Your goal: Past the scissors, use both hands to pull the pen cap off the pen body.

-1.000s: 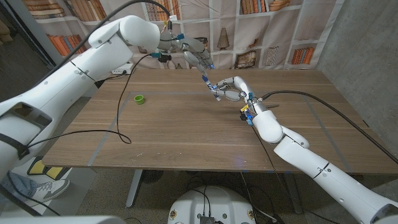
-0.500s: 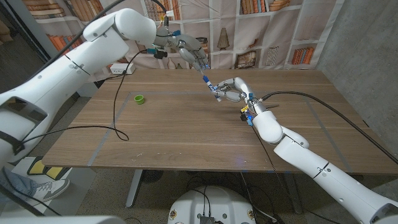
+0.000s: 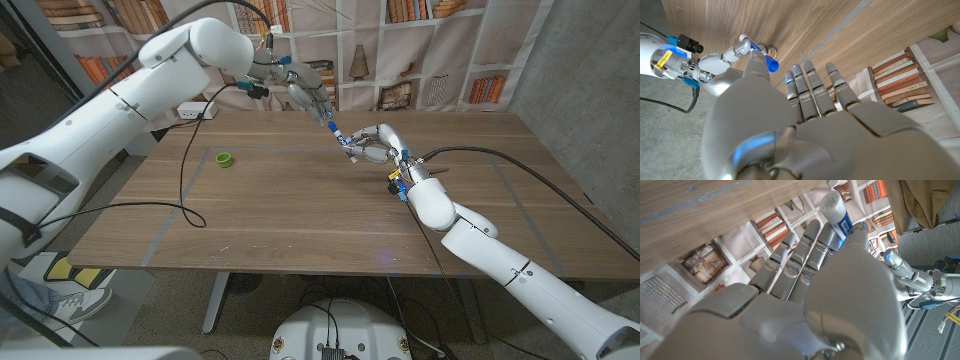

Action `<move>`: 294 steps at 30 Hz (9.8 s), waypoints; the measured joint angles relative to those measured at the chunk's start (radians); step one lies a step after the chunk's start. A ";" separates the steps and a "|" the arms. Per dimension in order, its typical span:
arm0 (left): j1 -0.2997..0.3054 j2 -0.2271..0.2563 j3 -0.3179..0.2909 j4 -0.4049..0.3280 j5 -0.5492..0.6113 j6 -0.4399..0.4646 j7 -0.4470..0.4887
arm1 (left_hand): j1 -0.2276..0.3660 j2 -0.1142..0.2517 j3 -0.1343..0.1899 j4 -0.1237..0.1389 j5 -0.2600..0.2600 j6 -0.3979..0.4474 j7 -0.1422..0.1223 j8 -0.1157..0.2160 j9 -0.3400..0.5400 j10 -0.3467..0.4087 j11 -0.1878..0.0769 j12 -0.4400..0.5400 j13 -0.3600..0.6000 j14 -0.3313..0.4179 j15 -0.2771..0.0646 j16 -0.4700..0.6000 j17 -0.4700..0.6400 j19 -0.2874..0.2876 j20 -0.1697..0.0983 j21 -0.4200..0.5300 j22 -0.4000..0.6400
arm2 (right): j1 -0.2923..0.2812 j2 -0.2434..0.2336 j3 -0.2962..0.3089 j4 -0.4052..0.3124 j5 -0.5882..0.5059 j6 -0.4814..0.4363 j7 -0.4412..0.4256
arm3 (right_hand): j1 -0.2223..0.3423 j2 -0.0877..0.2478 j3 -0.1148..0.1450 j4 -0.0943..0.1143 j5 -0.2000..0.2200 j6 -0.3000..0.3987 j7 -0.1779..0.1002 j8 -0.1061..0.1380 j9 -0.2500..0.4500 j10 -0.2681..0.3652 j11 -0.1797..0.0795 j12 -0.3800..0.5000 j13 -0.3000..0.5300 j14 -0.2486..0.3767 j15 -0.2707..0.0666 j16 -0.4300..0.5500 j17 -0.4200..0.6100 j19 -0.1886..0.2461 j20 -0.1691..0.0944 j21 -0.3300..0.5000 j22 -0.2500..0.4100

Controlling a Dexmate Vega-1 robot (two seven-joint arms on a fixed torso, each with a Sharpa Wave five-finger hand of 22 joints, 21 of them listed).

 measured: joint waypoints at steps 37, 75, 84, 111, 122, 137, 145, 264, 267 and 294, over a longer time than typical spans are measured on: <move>0.051 -0.027 0.001 0.037 -0.038 -0.034 0.054 | 0.023 0.041 0.025 -0.017 0.004 0.057 -0.010 0.004 0.000 0.042 -0.016 -0.001 0.000 0.060 -0.005 -0.003 -0.005 0.040 -0.004 0.012 0.000 | 0.000 -0.007 -0.005 0.004 0.002 0.005 0.015 | 0.012 0.004 -0.014 0.022 -0.002 0.000 0.000 -0.003 0.000 0.000 0.000 0.004 0.000 0.000 0.000 0.000 0.000 0.005 0.016 0.000 0.000; 0.044 -0.043 0.019 0.052 -0.042 -0.029 0.057 | 0.047 0.046 0.052 -0.026 0.004 0.126 -0.016 0.014 0.000 0.127 -0.030 0.006 -0.002 0.158 -0.028 0.001 -0.009 0.076 -0.043 0.017 -0.005 | -0.002 -0.014 -0.001 0.002 0.009 -0.001 0.016 | 0.031 0.005 -0.026 0.035 0.000 0.000 0.000 -0.005 0.000 0.000 0.000 0.005 0.001 0.004 -0.004 0.000 0.000 0.004 0.025 0.000 0.000; 0.040 -0.057 0.027 0.068 -0.041 -0.029 0.062 | 0.071 0.047 0.067 -0.035 0.004 0.157 -0.018 0.018 0.000 0.163 -0.034 0.006 -0.002 0.245 -0.055 0.001 -0.014 0.111 -0.064 0.023 -0.006 | 0.003 -0.012 -0.002 0.013 0.014 -0.001 0.019 | 0.033 0.004 -0.030 0.039 0.003 0.000 0.000 -0.001 0.000 0.000 0.000 0.004 0.001 0.005 -0.002 0.000 0.000 0.004 0.025 0.000 0.000; 0.033 -0.080 0.047 0.087 -0.037 -0.027 0.069 | 0.094 0.051 0.097 -0.038 0.004 0.218 -0.028 0.021 0.005 0.219 -0.054 0.006 -0.002 0.337 -0.083 0.001 -0.014 0.148 -0.113 0.024 -0.009 | 0.001 -0.013 -0.003 0.025 0.025 0.001 0.017 | 0.033 0.004 -0.029 0.054 0.002 0.000 0.000 -0.004 0.000 0.000 0.000 0.006 0.000 0.005 -0.002 0.000 0.000 0.003 0.032 0.000 0.000; 0.032 -0.096 0.052 0.099 -0.035 -0.013 0.089 | 0.111 0.068 0.130 -0.044 0.004 0.279 -0.033 0.037 0.005 0.275 -0.055 0.008 -0.001 0.410 -0.113 0.001 -0.014 0.193 -0.135 0.035 -0.009 | 0.006 -0.011 -0.004 0.033 0.026 0.000 0.015 | 0.043 0.006 -0.034 0.058 0.003 0.000 0.000 -0.001 -0.001 0.000 0.000 0.004 0.000 0.005 -0.002 0.000 0.000 0.003 0.032 0.000 0.000; 0.046 -0.129 0.056 0.108 -0.053 0.046 0.141 | 0.151 0.055 0.201 -0.048 -0.003 0.409 -0.026 0.088 0.012 0.386 0.013 0.046 0.034 0.600 -0.130 0.001 -0.011 0.294 -0.154 0.043 -0.018 | -0.004 -0.021 0.004 0.031 0.035 -0.005 0.008 | 0.045 0.005 -0.038 0.062 0.007 0.000 0.000 -0.001 0.000 0.000 0.000 0.003 0.000 0.011 -0.007 0.000 0.000 0.004 0.032 0.000 0.000; 0.064 -0.143 0.056 0.098 -0.062 0.082 0.202 | 0.169 0.036 0.214 -0.062 0.004 0.423 0.010 0.097 0.024 0.412 0.039 0.046 0.075 0.658 -0.121 0.009 -0.002 0.327 -0.162 0.043 -0.016 | -0.025 -0.033 0.021 0.017 0.038 -0.005 -0.005 | 0.045 0.005 -0.038 0.062 0.007 0.000 0.000 -0.004 0.000 0.000 0.000 0.009 0.001 0.011 -0.007 0.000 0.000 0.004 0.032 0.000 0.000; 0.581 -0.203 -0.231 0.241 -0.529 -0.420 0.723 | 0.180 0.025 0.227 -0.074 -0.004 0.427 0.042 0.096 0.084 0.395 0.023 0.089 0.207 0.668 -0.117 0.010 0.021 0.346 -0.164 0.008 -0.014 | 0.004 0.003 -0.148 -0.317 -1.325 -0.546 0.401 | -0.238 -0.011 -0.116 -0.009 0.045 -0.558 -0.066 -0.072 -0.004 -0.677 -0.022 0.004 -0.132 -0.564 0.152 0.028 0.000 -0.092 0.221 -0.008 -0.007; 0.582 -0.203 -0.230 0.239 -0.534 -0.419 0.717 | 0.180 0.025 0.227 -0.074 -0.005 0.427 0.042 0.096 0.084 0.395 0.023 0.089 0.207 0.668 -0.117 0.010 0.021 0.346 -0.164 0.008 -0.011 | 0.005 0.011 -0.143 -0.310 -1.327 -0.536 0.406 | -0.226 -0.008 -0.117 -0.010 0.051 -0.526 -0.066 -0.064 0.000 -0.641 -0.023 0.016 -0.124 -0.530 0.148 0.028 0.002 -0.078 0.207 -0.008 -0.007; 0.588 -0.186 -0.230 0.231 -0.572 -0.424 0.662 | 0.180 0.025 0.227 -0.074 -0.007 0.432 0.036 0.092 0.083 0.395 0.023 0.093 0.207 0.662 -0.123 0.010 0.021 0.339 -0.160 0.000 -0.011 | 0.014 0.032 -0.095 -0.277 -1.241 -0.450 0.433 | -0.100 0.063 -0.119 -0.037 0.053 -0.275 -0.068 -0.005 0.010 -0.379 -0.023 0.062 -0.128 -0.219 0.084 0.033 0.002 0.065 0.125 0.006 -0.007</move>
